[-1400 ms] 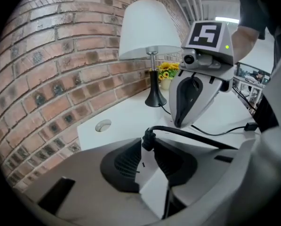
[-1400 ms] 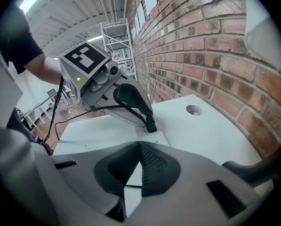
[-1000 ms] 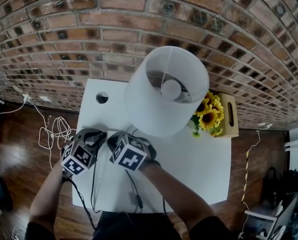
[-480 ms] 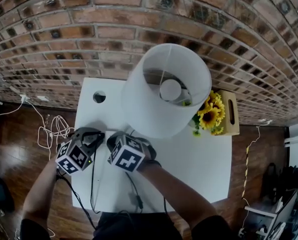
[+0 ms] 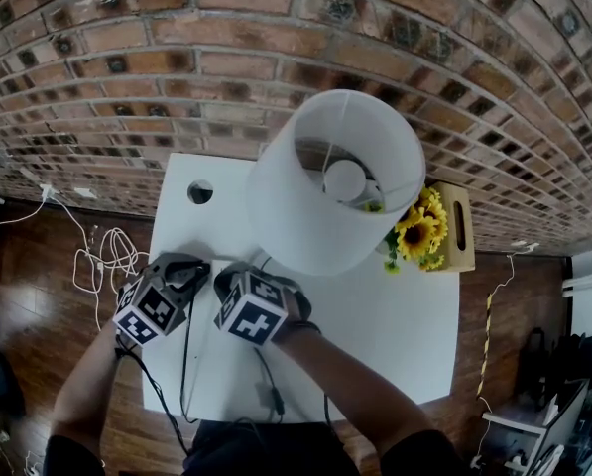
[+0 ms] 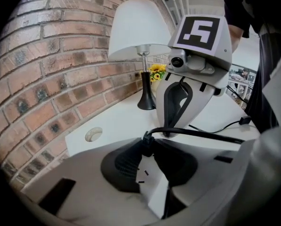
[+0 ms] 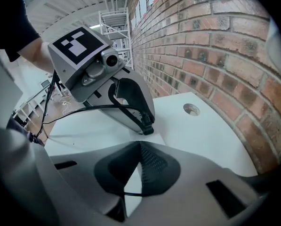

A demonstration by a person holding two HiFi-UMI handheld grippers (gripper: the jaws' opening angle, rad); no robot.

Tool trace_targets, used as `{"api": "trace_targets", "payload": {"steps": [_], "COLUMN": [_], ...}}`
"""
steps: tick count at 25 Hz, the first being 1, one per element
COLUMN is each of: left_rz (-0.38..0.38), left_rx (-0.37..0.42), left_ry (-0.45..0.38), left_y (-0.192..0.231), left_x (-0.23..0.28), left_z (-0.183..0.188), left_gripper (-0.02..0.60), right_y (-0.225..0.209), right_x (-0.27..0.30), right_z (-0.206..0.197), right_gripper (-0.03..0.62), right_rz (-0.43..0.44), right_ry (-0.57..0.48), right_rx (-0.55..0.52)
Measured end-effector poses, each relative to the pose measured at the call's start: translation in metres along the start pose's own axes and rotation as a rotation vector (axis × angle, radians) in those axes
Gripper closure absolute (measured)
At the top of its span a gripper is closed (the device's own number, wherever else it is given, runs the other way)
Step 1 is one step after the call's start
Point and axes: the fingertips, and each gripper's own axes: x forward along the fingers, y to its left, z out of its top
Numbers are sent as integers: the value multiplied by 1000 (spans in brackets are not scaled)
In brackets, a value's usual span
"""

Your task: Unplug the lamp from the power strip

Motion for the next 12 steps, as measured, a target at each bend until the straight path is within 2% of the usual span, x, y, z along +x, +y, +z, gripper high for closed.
{"api": "trace_targets", "payload": {"steps": [12], "left_rz": [-3], "left_rx": [-157], "left_ry": [4], "left_y": [1], "left_x": [-2], "left_z": [6], "left_gripper": [482], "right_y": [1], "right_x": [3], "right_z": [-2], "right_gripper": [605], "right_rz": [-38], "right_ry": [7], "right_rx": [58]}}
